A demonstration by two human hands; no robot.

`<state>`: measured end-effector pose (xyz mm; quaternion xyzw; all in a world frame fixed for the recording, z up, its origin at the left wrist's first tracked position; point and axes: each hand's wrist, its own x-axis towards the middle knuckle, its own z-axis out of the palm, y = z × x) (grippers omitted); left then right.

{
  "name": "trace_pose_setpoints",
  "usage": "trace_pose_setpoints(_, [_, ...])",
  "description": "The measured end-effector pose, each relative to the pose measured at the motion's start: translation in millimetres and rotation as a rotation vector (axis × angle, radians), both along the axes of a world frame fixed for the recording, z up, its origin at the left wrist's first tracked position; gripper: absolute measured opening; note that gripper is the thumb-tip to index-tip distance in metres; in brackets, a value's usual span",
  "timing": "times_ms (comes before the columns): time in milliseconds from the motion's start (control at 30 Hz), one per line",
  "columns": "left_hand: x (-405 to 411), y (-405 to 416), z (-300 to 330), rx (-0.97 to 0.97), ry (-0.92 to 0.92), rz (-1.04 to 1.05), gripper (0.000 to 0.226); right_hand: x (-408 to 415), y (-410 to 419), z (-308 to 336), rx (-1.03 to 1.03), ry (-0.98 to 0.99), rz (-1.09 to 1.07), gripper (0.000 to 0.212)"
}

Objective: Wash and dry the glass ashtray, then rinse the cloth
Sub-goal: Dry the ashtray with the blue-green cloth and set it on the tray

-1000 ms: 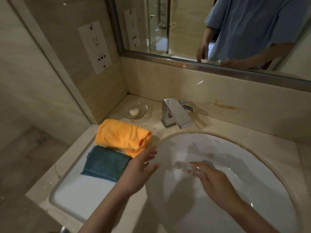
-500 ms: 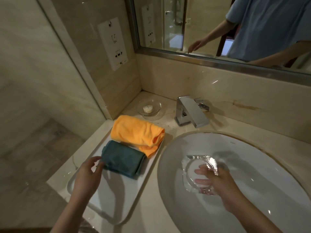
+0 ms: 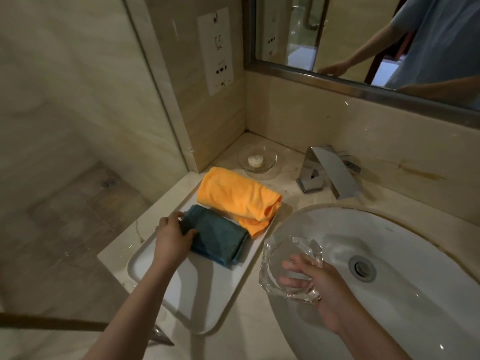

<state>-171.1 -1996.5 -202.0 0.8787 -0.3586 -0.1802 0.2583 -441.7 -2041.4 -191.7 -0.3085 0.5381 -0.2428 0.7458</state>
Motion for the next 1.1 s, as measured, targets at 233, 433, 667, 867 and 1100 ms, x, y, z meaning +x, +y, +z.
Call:
trace_pose_setpoints(233, [-28.5,13.3,-13.0,0.391,-0.226,-0.727,0.094,13.5,2.8,0.2,-0.012,0.049,0.003,0.012])
trace_pose_setpoints(433, [-19.2,8.3,-1.1,0.148,-0.122,-0.633,0.043,22.1,6.0,3.7,-0.02,0.054,0.006,0.016])
trace_pose_setpoints(667, [-19.5,13.2,79.1,-0.23,0.031,-0.294,0.026,32.3,5.3,13.1,-0.032,-0.01,-0.04,0.01])
trace_pose_setpoints(867, [-58.0,19.5,121.8,-0.395,0.478,-0.209,0.021,49.0,8.7,24.1,-0.096,-0.019,-0.044,0.015])
trace_pose_setpoints(1100, [-99.5,11.1,93.1,-0.174,0.566,-0.47,0.015,63.1,12.6,32.3,-0.118,-0.089,-0.038,0.022])
